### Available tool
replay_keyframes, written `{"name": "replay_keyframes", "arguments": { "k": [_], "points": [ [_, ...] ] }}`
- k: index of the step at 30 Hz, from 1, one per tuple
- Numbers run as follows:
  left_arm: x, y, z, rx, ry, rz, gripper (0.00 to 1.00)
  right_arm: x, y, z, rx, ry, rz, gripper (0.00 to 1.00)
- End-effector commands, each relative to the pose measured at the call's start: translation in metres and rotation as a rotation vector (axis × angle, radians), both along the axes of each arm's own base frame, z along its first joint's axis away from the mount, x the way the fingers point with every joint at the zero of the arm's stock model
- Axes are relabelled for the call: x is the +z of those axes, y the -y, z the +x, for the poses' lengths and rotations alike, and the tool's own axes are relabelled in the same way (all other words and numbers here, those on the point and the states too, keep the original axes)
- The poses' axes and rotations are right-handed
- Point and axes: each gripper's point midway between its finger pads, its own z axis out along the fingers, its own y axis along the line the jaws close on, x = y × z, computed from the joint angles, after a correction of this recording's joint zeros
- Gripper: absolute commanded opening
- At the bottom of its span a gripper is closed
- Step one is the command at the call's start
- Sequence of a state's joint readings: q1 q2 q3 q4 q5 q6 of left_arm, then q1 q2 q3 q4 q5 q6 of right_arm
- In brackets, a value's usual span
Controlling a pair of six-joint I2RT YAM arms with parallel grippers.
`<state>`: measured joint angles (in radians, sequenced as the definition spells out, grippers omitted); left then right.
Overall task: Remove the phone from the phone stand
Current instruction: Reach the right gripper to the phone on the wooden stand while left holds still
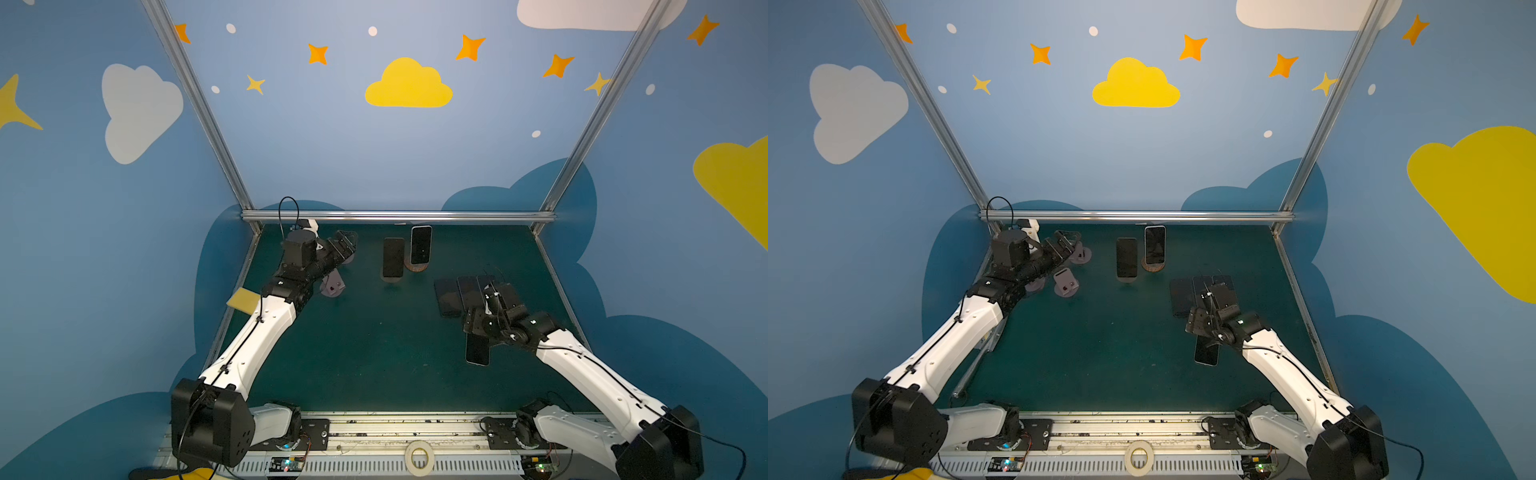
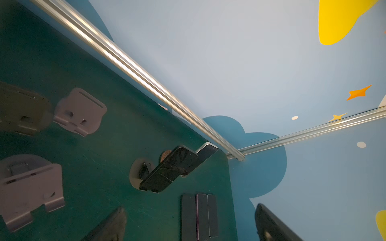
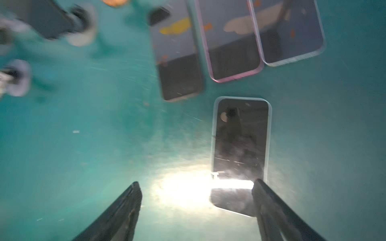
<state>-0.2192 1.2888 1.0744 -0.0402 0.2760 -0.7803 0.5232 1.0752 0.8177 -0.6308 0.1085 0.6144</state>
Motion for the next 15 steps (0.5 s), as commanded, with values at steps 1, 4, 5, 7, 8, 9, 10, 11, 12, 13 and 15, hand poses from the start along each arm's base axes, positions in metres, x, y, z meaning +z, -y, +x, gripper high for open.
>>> {"name": "replay_keyframes", "arguments": {
  "k": [1,4,5,7,8,9,10,11,12,13,15],
  "points": [
    [0.001,0.003,-0.001,-0.011,0.005,-0.018,0.95,0.032,-0.022,0.015,0.029,0.102,0.035,0.83],
    [0.002,0.004,-0.001,-0.013,0.004,-0.028,0.95,0.049,-0.033,0.028,0.037,0.177,-0.012,0.83],
    [0.003,0.004,-0.002,-0.015,0.005,-0.030,0.95,0.055,-0.036,0.034,0.033,0.204,-0.028,0.84],
    [0.006,0.004,-0.002,-0.015,0.008,-0.034,0.95,0.066,-0.042,0.045,0.034,0.244,-0.040,0.84],
    [0.006,0.004,-0.003,-0.016,0.009,-0.035,0.95,0.072,-0.047,0.051,0.042,0.266,-0.040,0.84],
    [0.007,0.004,-0.003,-0.016,0.009,-0.038,0.95,0.078,-0.051,0.059,0.051,0.296,-0.047,0.84],
    [0.007,0.004,-0.003,-0.015,0.007,-0.042,0.95,0.084,-0.052,0.065,0.044,0.321,-0.058,0.84],
    [0.007,0.004,-0.003,-0.017,0.006,-0.048,0.95,0.091,-0.053,0.074,0.028,0.357,-0.070,0.85],
    [0.008,0.004,-0.003,-0.017,0.006,-0.056,0.95,0.098,-0.054,0.085,0.010,0.404,-0.075,0.86],
    [0.008,0.004,-0.003,-0.019,0.007,-0.059,0.95,0.103,-0.058,0.093,0.010,0.440,-0.073,0.87],
    [0.008,0.005,-0.003,-0.023,0.007,-0.061,0.95,0.111,-0.065,0.112,0.014,0.484,-0.070,0.89]
  ]
}}
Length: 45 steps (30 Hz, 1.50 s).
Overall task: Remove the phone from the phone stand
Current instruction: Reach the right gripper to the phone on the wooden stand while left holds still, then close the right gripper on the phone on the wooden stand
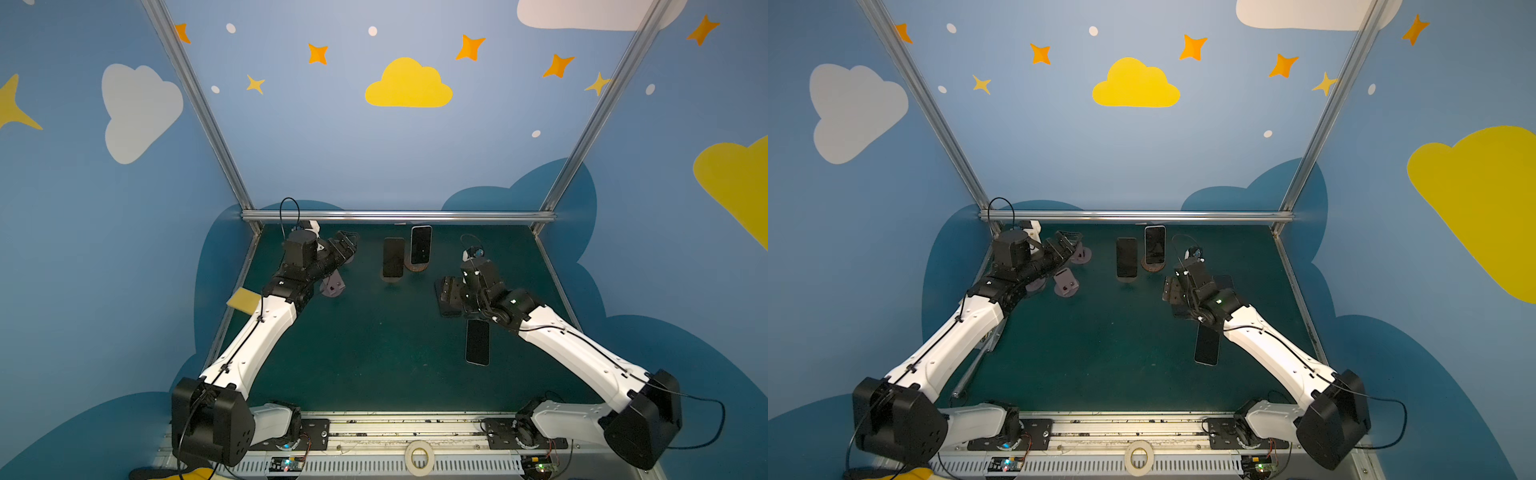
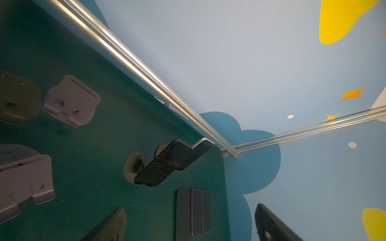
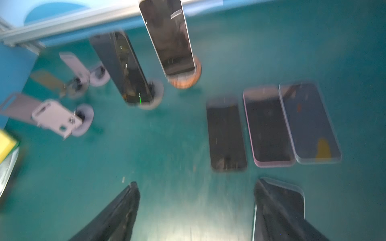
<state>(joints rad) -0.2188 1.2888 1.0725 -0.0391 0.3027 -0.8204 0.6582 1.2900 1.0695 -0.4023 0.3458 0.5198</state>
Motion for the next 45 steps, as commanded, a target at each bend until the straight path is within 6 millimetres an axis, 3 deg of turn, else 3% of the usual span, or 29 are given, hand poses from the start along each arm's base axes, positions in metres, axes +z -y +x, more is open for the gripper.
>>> {"name": "replay_keyframes", "arguments": {
  "k": [1,10,15,21,31,37,45],
  "points": [
    [0.008,0.001,-0.001,-0.010,0.027,-0.019,0.95,0.033,-0.010,0.041,-0.013,0.145,0.002,0.90],
    [0.012,-0.001,-0.001,-0.007,0.050,-0.004,0.95,0.033,-0.056,0.128,0.098,0.114,-0.100,0.92],
    [0.009,-0.001,0.001,-0.014,0.044,-0.010,0.95,0.030,-0.075,0.159,0.139,0.115,-0.093,0.94],
    [0.003,-0.008,0.005,0.005,0.031,-0.020,0.95,0.020,-0.079,0.190,0.126,0.098,-0.098,0.94],
    [-0.009,-0.006,0.011,0.002,0.005,-0.049,0.94,0.007,-0.080,0.218,0.127,0.080,-0.115,0.94],
    [-0.011,-0.007,0.011,0.004,0.001,-0.053,0.94,-0.009,-0.093,0.224,0.192,0.056,-0.105,0.94],
    [-0.014,-0.006,0.013,0.002,-0.008,-0.060,0.94,-0.022,-0.084,0.234,0.121,0.055,-0.125,0.94]
  ]
}}
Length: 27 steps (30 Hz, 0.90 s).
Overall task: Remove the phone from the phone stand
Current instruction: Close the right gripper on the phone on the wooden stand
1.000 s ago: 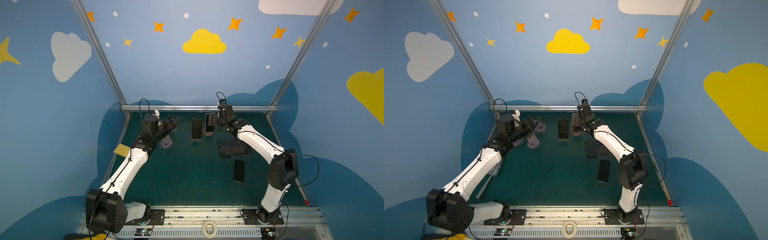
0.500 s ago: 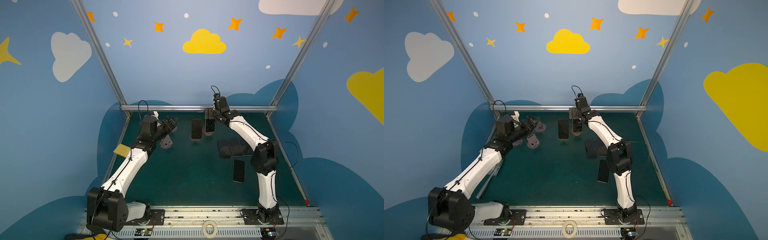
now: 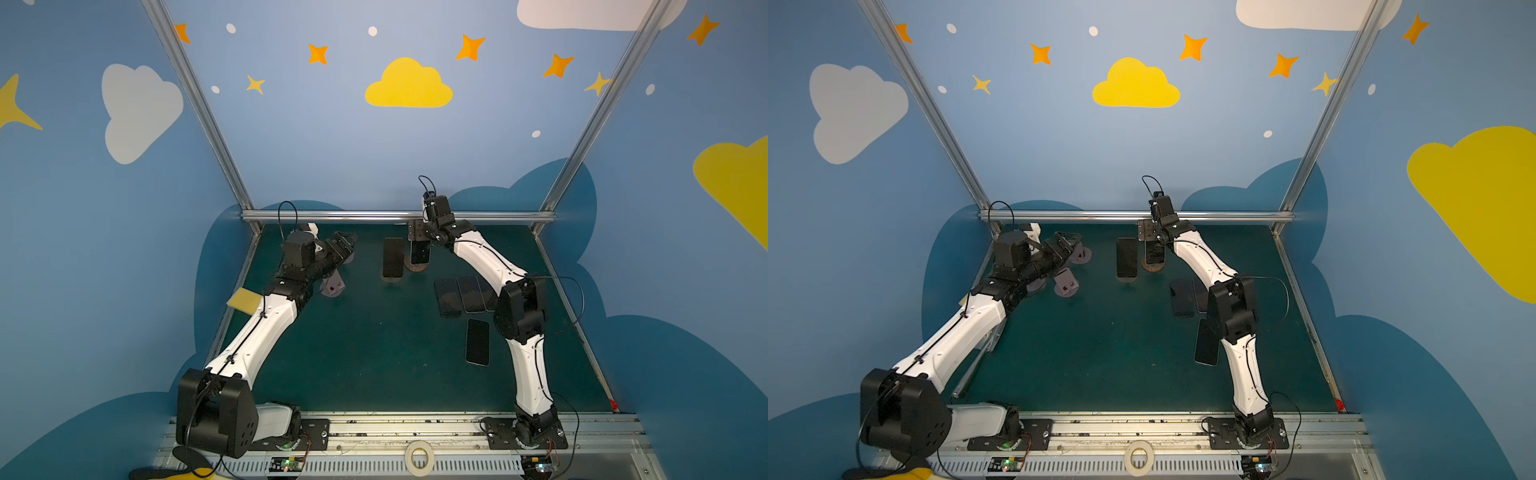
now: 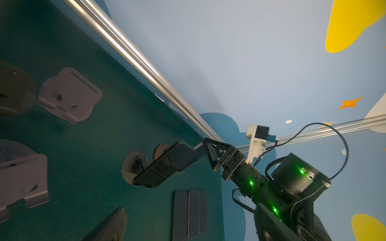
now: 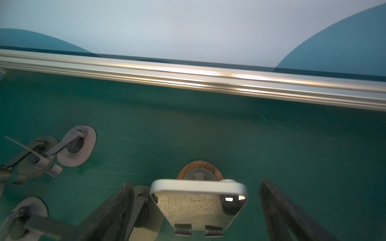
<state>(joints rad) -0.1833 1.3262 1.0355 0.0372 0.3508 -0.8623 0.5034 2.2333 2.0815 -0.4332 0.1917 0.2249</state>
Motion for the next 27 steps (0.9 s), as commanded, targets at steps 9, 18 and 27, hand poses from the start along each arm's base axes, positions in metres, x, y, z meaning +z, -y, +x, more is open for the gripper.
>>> {"name": "replay_keyframes", "arguments": {
  "k": [9,18,27],
  "points": [
    [0.001,0.000,0.002,-0.004,0.011,-0.009,0.94,-0.012,0.001,0.010,-0.045,-0.011,0.016,0.94],
    [0.001,0.001,0.002,-0.007,0.013,-0.015,0.94,-0.022,-0.001,0.014,-0.047,-0.020,0.030,0.92],
    [-0.001,0.000,0.004,-0.007,0.007,-0.016,0.94,-0.029,-0.002,0.015,-0.050,-0.029,0.041,0.87]
  ]
}}
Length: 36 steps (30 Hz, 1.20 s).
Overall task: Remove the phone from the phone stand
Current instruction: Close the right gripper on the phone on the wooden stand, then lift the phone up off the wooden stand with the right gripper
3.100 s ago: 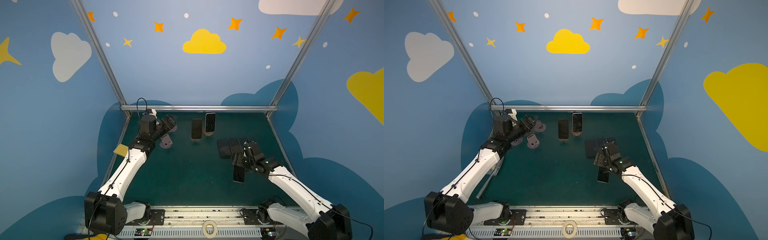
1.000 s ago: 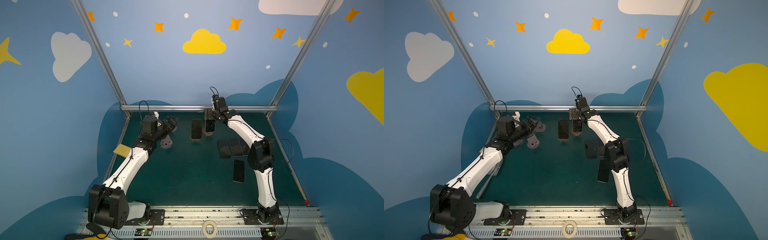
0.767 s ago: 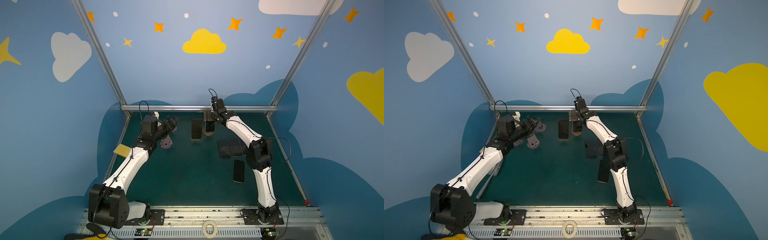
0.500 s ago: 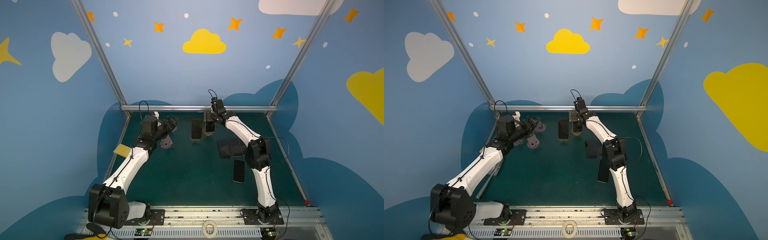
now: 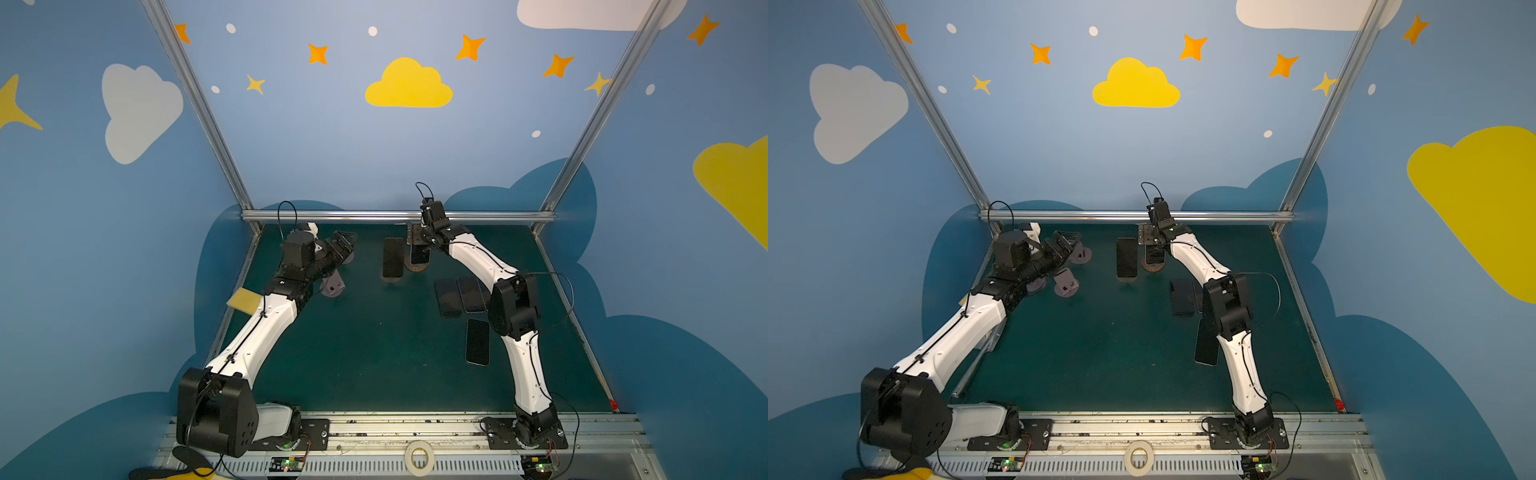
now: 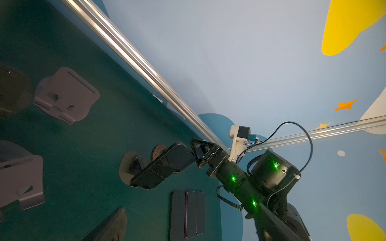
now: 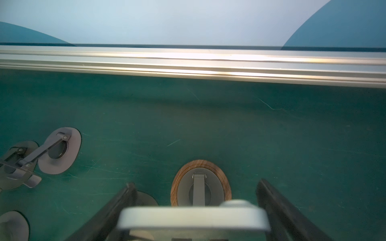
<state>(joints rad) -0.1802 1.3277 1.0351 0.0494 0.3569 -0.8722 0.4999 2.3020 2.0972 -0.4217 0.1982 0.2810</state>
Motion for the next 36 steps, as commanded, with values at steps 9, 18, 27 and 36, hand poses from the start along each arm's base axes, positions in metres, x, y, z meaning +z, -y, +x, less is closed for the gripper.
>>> {"name": "replay_keyframes", "arguments": {
  "k": [9,18,27,36],
  "points": [
    [-0.004,-0.001,0.004,-0.004,-0.001,-0.008,0.94,0.008,-0.005,0.007,0.037,0.036,0.012,0.76],
    [-0.002,-0.001,0.005,-0.008,0.001,-0.023,0.94,0.029,-0.008,0.002,0.069,0.076,0.033,0.65],
    [0.000,0.000,0.005,-0.019,0.009,-0.029,0.94,0.053,-0.005,-0.004,0.073,0.125,0.038,0.63],
    [0.003,0.011,0.004,-0.059,0.020,-0.037,0.94,0.075,-0.004,-0.011,0.088,0.169,0.030,0.61]
  ]
}}
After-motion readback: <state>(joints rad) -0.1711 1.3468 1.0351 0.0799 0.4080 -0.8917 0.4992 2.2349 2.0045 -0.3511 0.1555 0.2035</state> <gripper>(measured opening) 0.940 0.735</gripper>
